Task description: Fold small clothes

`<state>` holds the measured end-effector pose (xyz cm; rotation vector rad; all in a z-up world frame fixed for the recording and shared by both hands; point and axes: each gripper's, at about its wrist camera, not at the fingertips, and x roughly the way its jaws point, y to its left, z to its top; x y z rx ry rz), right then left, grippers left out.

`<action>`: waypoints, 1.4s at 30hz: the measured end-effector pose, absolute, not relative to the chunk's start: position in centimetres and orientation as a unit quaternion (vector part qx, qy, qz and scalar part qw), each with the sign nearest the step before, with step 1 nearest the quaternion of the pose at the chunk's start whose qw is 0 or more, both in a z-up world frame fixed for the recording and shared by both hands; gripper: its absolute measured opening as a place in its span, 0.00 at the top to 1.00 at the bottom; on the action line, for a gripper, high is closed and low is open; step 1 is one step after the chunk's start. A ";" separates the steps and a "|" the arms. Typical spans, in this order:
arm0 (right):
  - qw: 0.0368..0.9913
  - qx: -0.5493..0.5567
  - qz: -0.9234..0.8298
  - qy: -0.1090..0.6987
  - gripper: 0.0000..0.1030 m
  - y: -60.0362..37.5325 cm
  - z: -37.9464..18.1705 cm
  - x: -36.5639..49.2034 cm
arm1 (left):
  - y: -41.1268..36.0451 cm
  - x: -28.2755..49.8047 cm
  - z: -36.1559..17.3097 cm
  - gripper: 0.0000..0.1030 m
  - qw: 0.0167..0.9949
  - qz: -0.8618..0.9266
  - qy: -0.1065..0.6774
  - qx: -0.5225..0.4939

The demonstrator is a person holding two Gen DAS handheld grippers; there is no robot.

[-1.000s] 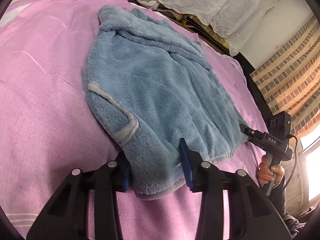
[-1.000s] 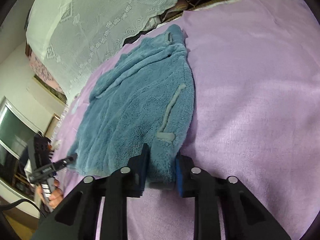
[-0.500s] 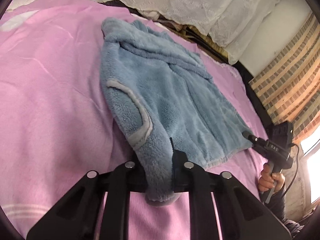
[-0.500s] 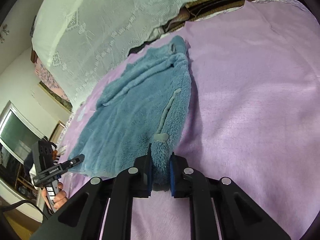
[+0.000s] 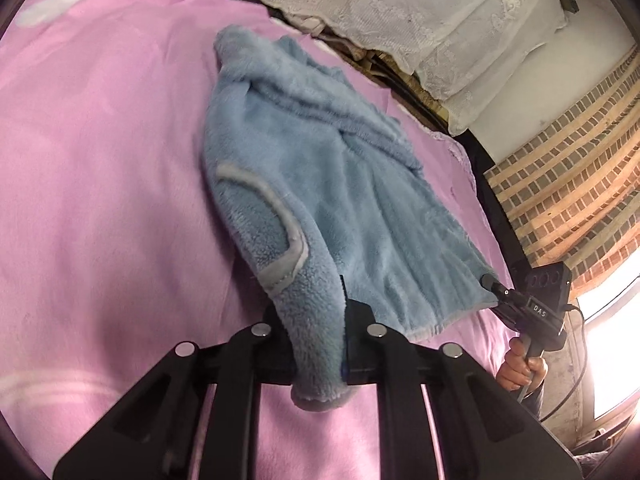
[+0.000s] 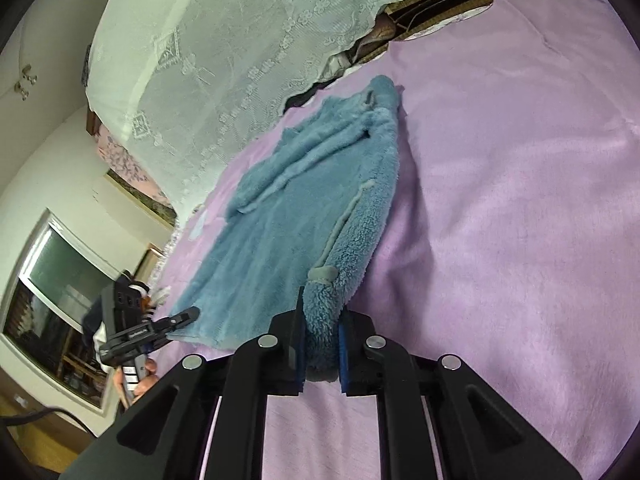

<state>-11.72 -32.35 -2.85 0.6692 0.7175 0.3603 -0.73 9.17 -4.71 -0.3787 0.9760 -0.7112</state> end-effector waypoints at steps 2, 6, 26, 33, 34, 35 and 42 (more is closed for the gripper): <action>0.865 0.323 0.177 0.342 0.88 -32.5 -2.1 -10.8 | 8.9 0.1 -3.5 0.88 0.811 -0.335 0.447 -0.173; 0.870 0.314 0.168 0.341 0.88 -32.8 -0.9 -8.7 | 8.0 2.0 -1.7 0.87 0.824 -0.330 0.433 -0.159; 0.900 0.271 0.098 0.325 0.88 -32.5 2.4 5.3 | 5.4 14.0 1.9 0.87 0.872 -0.235 0.402 -0.151; 0.900 0.290 0.089 0.314 0.88 -33.3 2.5 10.4 | 5.3 18.5 2.0 0.87 0.875 -0.217 0.399 -0.169; 0.900 0.291 0.088 0.312 0.88 -33.4 2.6 11.1 | 5.3 18.9 1.9 0.87 0.875 -0.215 0.399 -0.169; 0.900 0.293 0.088 0.310 0.88 -33.4 2.7 11.6 | 5.2 19.5 1.9 0.87 0.875 -0.213 0.400 -0.169; 0.895 0.308 0.081 0.311 0.88 -34.1 2.0 16.9 | 4.4 23.6 0.6 0.87 0.877 -0.201 0.402 -0.172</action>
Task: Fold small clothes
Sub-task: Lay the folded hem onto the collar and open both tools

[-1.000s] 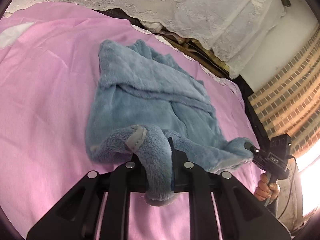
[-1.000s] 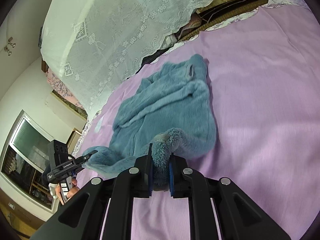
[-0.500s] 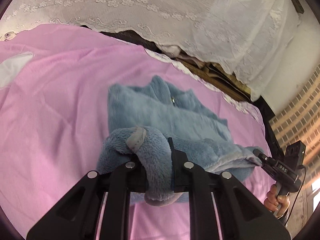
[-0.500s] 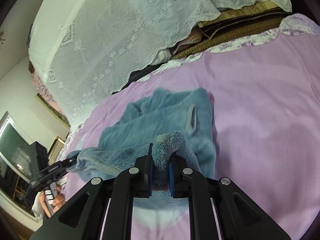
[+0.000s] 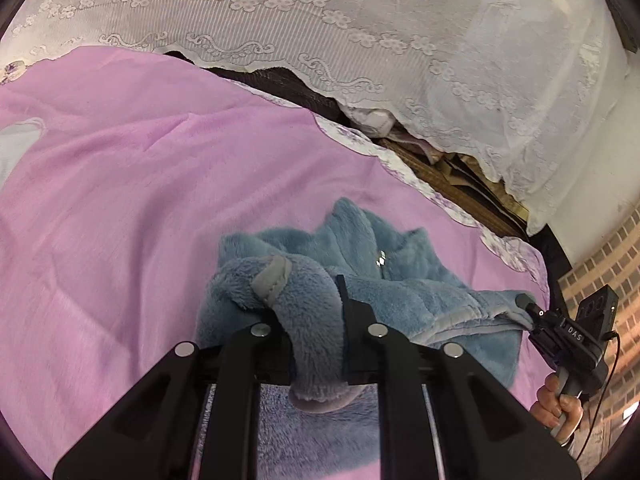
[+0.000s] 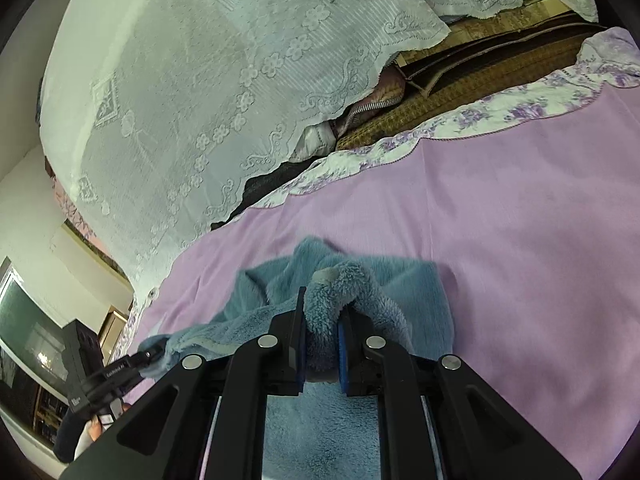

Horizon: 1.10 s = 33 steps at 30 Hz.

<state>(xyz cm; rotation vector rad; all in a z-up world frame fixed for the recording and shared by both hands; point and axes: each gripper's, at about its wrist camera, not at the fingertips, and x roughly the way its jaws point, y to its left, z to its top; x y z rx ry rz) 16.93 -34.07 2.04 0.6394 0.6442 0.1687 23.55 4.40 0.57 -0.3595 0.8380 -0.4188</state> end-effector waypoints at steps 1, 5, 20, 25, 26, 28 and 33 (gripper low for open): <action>0.894 0.310 0.079 0.313 0.88 -34.1 1.7 17.4 | 4.3 24.2 0.1 0.87 0.876 -0.199 0.404 -0.173; 0.889 0.311 0.065 0.329 0.88 -34.3 -0.6 19.4 | 3.8 25.6 -1.7 0.85 0.874 -0.195 0.410 -0.172; 0.932 0.231 0.061 0.271 0.47 -32.7 2.7 16.5 | 4.2 22.5 1.4 0.55 0.892 -0.219 0.355 -0.173; 0.947 0.195 0.061 0.249 0.42 -31.2 4.2 15.7 | 2.6 21.2 2.5 0.41 0.916 -0.199 0.328 -0.116; 0.947 0.187 0.067 0.254 0.43 -30.8 4.1 15.9 | 2.5 21.3 2.4 0.40 0.916 -0.198 0.330 -0.114; 0.947 0.167 0.073 0.265 0.60 -29.7 3.7 16.3 | 2.3 21.4 2.2 0.40 0.911 -0.213 0.333 -0.121; 0.937 0.131 0.091 0.310 0.79 -26.3 2.5 18.5 | 0.5 22.6 1.7 0.38 0.908 -0.224 0.340 -0.095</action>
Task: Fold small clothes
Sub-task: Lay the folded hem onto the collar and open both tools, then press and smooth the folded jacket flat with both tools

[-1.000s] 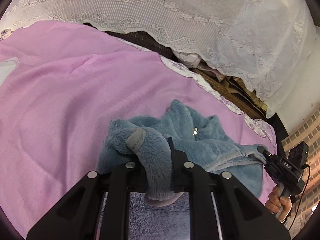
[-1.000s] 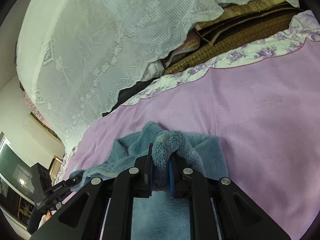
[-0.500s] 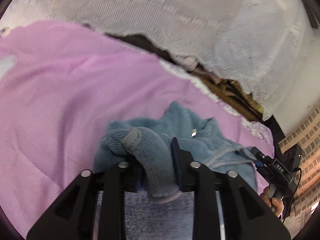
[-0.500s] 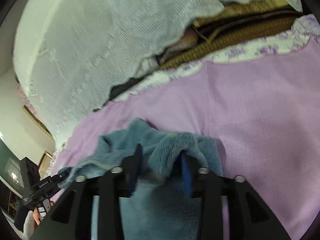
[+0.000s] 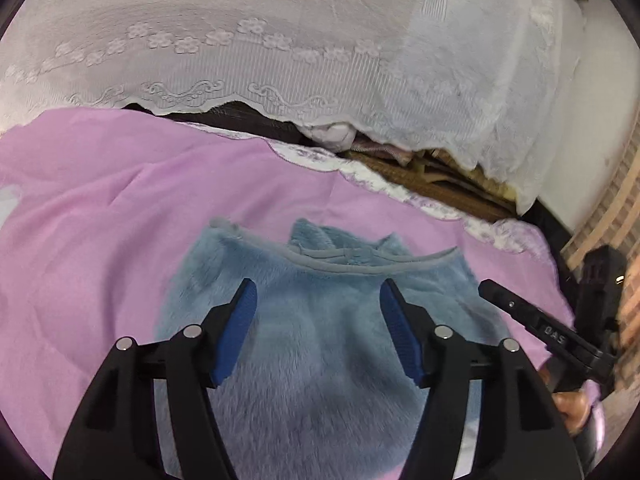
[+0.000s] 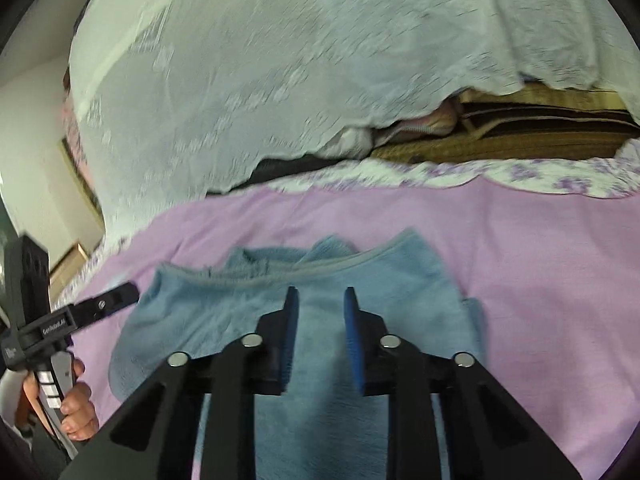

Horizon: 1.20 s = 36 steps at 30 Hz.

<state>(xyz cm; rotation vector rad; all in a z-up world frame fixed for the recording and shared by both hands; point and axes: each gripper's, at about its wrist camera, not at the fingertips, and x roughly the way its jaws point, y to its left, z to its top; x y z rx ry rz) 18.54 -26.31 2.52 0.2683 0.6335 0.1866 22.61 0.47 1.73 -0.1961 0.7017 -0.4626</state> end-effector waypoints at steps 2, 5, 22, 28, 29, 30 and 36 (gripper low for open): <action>0.929 0.138 0.100 0.329 0.79 -25.3 2.0 20.0 | 0.2 24.3 0.7 0.35 0.908 -0.193 0.359 -0.097; 0.918 0.150 0.092 0.356 0.79 -24.1 0.7 22.6 | 0.8 27.4 -2.4 0.33 0.883 -0.168 0.420 -0.125; 0.934 0.078 0.106 0.331 0.77 -20.0 1.1 17.7 | -4.2 20.2 -0.3 0.19 0.921 -0.170 0.349 0.038; 0.922 0.043 0.085 0.376 0.75 -19.1 -2.2 18.1 | -5.6 21.2 -3.6 0.12 0.913 -0.131 0.376 0.093; 0.923 0.038 0.082 0.374 0.75 -19.0 -2.1 18.0 | -5.6 21.2 -3.6 0.12 0.913 -0.131 0.376 0.091; 0.924 0.038 0.082 0.371 0.75 -19.0 -2.2 17.9 | -5.6 21.2 -3.7 0.12 0.913 -0.133 0.376 0.088; 0.932 0.113 0.093 0.333 0.74 -21.2 -0.8 15.1 | -4.1 18.4 -2.0 0.14 0.924 -0.147 0.351 0.039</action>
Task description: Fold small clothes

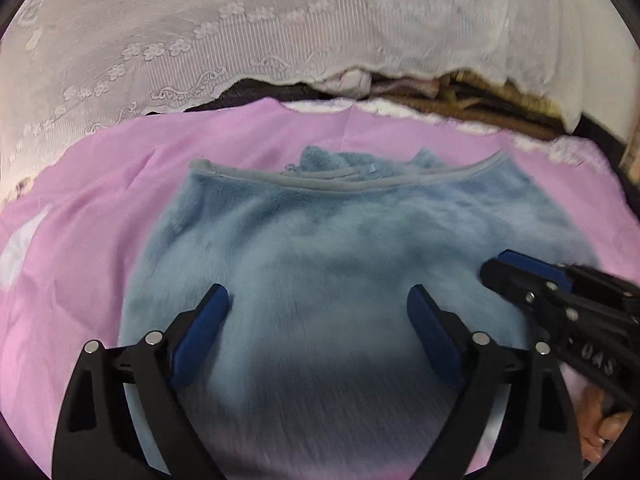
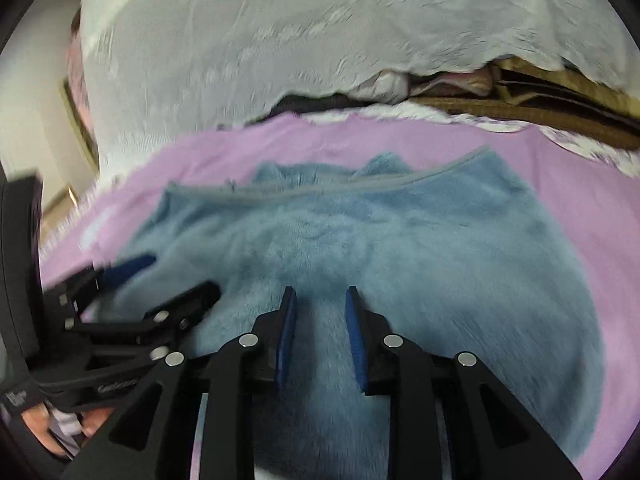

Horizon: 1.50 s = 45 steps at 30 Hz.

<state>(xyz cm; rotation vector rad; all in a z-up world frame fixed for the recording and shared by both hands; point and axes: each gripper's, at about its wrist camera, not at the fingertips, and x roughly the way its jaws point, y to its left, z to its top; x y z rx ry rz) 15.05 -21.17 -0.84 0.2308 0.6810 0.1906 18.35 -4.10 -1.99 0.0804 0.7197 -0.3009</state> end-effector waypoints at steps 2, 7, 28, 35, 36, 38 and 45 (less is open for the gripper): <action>0.933 0.129 0.091 0.323 0.72 -21.6 -0.4 13.7 | -4.0 17.0 -1.5 0.14 0.926 -0.150 0.345 0.030; 0.930 0.155 0.082 0.322 0.71 -22.4 -0.4 10.6 | -4.5 15.6 -1.9 0.14 0.923 -0.141 0.355 0.039; 0.870 0.354 0.031 0.342 0.39 -30.2 -4.8 3.0 | -6.9 12.8 -3.3 0.09 0.913 -0.133 0.382 0.064; 0.835 0.442 0.026 0.327 0.35 -32.0 -6.1 4.1 | -6.8 12.7 -3.3 0.07 0.912 -0.132 0.382 0.067; 0.830 0.455 0.022 0.322 0.34 -32.3 -6.3 4.6 | -6.7 12.7 -3.2 0.08 0.913 -0.134 0.381 0.063; 0.824 0.471 0.014 0.315 0.34 -32.7 -6.5 5.4 | -6.0 12.5 -2.6 0.08 0.916 -0.145 0.371 0.038; 0.820 0.490 -0.014 0.294 0.34 -33.5 -6.9 9.4 | -5.0 14.1 -0.4 0.08 0.916 -0.167 0.363 -0.043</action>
